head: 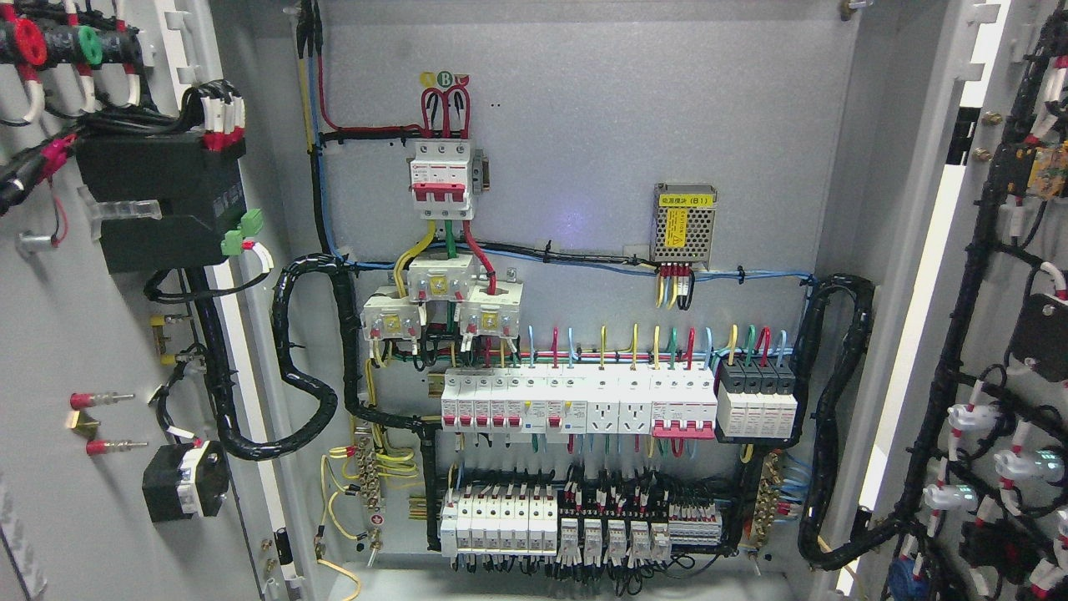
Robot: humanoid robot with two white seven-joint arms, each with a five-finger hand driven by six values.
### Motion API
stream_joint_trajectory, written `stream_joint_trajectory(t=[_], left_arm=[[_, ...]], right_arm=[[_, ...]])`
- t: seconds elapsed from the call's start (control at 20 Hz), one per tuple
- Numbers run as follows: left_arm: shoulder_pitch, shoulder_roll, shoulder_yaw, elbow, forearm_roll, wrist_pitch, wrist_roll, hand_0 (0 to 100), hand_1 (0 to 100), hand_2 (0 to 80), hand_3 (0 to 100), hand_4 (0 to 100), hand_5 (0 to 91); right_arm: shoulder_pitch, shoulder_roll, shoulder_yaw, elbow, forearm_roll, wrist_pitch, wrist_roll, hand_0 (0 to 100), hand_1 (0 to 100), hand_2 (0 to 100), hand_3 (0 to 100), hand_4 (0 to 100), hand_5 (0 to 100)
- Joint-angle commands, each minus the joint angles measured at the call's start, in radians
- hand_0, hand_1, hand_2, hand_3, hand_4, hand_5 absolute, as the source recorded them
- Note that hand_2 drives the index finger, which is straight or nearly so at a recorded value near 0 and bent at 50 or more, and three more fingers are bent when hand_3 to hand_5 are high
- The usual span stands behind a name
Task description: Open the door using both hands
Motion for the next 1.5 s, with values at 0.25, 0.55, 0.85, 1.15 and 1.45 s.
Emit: stream_joint_trajectory(t=[0.25, 0.55, 0.85, 1.15, 1.45], left_arm=[[0.003, -0.024, 0.068, -0.002, 0.052, -0.03, -0.001, 12, 39, 0.0, 0, 0, 0.0], [0.007, -0.021, 0.083, 0.004, 0.076, -0.095, 0.006, 12, 39, 0.0, 0, 0, 0.0], [0.027, -0.014, 0.108, 0.022, 0.081, -0.187, 0.014, 12, 39, 0.0, 0, 0, 0.0], [0.041, -0.007, 0.121, 0.03, 0.102, -0.211, 0.016, 12, 39, 0.0, 0, 0, 0.0], [0.043, -0.003, 0.154, 0.035, 0.135, -0.21, 0.014, 12, 39, 0.0, 0, 0, 0.0]], right_arm=[[-0.005, -0.018, -0.001, -0.013, -0.002, -0.001, -0.004, 48, 0, 0, 11, 9, 13], [-0.005, -0.021, -0.001, -0.015, 0.0, -0.001, -0.004, 48, 0, 0, 11, 9, 14], [-0.005, -0.022, -0.001, -0.015, -0.026, -0.001, -0.004, 48, 0, 0, 11, 9, 14], [-0.005, -0.047, -0.001, -0.013, -0.066, 0.002, -0.002, 48, 0, 0, 11, 9, 14], [-0.008, -0.056, 0.0, -0.013, -0.086, 0.005, -0.001, 48, 0, 0, 12, 10, 15]])
